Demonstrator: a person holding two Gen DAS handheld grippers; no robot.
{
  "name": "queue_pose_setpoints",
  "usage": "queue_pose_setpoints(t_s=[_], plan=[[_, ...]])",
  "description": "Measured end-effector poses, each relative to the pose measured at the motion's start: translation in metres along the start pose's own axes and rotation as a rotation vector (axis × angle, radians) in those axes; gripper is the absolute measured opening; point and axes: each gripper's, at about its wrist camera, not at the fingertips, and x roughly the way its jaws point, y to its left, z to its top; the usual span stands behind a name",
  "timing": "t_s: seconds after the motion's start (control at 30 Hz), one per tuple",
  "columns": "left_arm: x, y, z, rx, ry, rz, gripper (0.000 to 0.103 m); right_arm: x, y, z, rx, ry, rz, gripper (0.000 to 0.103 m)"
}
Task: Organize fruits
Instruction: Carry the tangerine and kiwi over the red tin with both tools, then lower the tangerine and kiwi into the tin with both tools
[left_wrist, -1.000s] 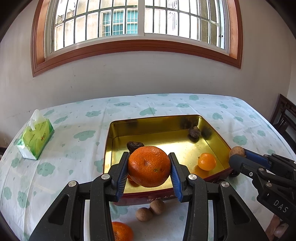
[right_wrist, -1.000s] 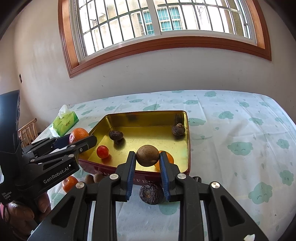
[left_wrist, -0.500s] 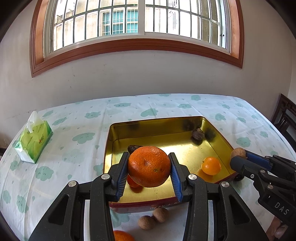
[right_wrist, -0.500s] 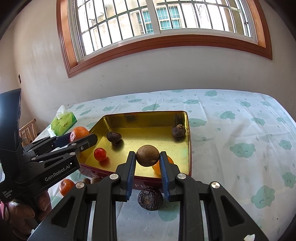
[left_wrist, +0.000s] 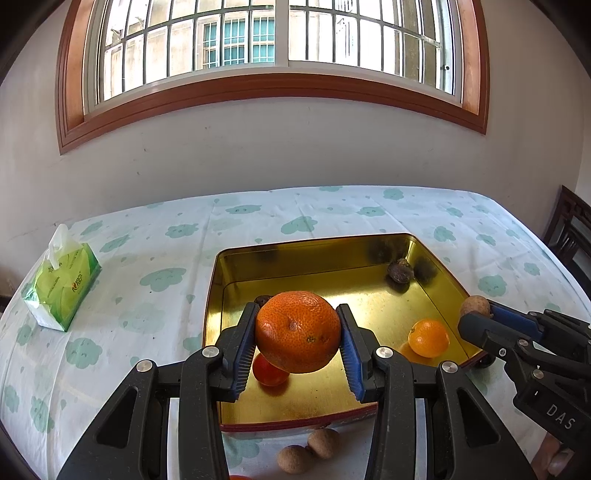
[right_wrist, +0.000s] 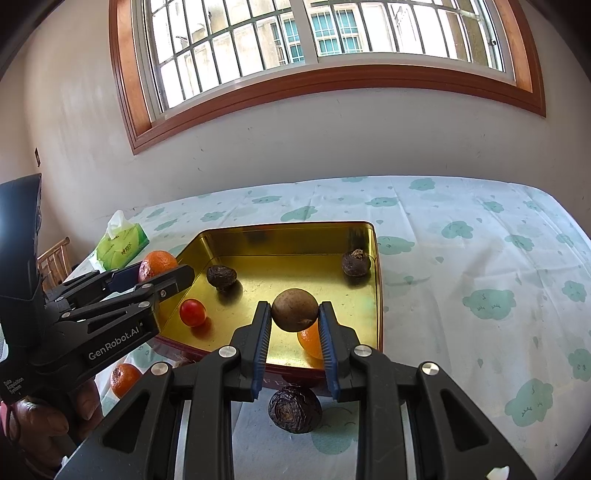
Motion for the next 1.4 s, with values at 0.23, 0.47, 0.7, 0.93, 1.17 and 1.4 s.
queue_pose_setpoints(t_s=[0.23, 0.47, 0.7, 0.93, 1.17, 1.4], plan=[[0.01, 0.002, 0.005, -0.005, 0.004, 0.001, 0.043, 0.006, -0.001, 0.002, 0.002, 0.004, 0.0, 0.024], [0.017, 0.004, 0.008, -0.006, 0.007, 0.002, 0.043, 0.012, -0.002, 0.002, 0.002, 0.008, 0.002, 0.024], [0.025, 0.007, 0.01, -0.01, 0.012, 0.002, 0.043, 0.021, -0.004, 0.003, 0.005, 0.014, 0.002, 0.024], [0.032, 0.01, 0.011, -0.02, 0.015, 0.001, 0.043, 0.03, -0.007, 0.004, 0.015, 0.017, -0.001, 0.024], [0.035, 0.012, 0.013, -0.02, 0.013, 0.0, 0.043, 0.035, -0.009, 0.006, 0.018, 0.018, 0.0, 0.024], [0.039, 0.012, 0.017, -0.02, 0.015, -0.004, 0.043, 0.043, -0.01, 0.009, 0.021, 0.022, -0.001, 0.024]])
